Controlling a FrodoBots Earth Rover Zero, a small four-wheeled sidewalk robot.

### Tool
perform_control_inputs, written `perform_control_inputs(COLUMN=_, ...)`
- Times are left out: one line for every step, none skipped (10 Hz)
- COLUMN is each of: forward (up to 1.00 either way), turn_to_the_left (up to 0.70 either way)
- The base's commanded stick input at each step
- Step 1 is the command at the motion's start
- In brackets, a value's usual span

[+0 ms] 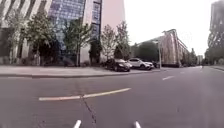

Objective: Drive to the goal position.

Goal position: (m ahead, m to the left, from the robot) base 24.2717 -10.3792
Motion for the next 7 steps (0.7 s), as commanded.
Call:
perform_control_inputs(forward=0.7, turn_to_the_left=0.0)
perform_control_inputs(forward=0.7, turn_to_the_left=0.0)
perform_control_inputs(forward=0.7, turn_to_the_left=0.0)
perform_control_inputs(forward=0.7, turn_to_the_left=0.0)
perform_control_inputs(forward=0.7, turn_to_the_left=0.0)
perform_control_inputs(forward=0.7, turn_to_the_left=0.0)
perform_control_inputs(forward=0.7, turn_to_the_left=0.0)
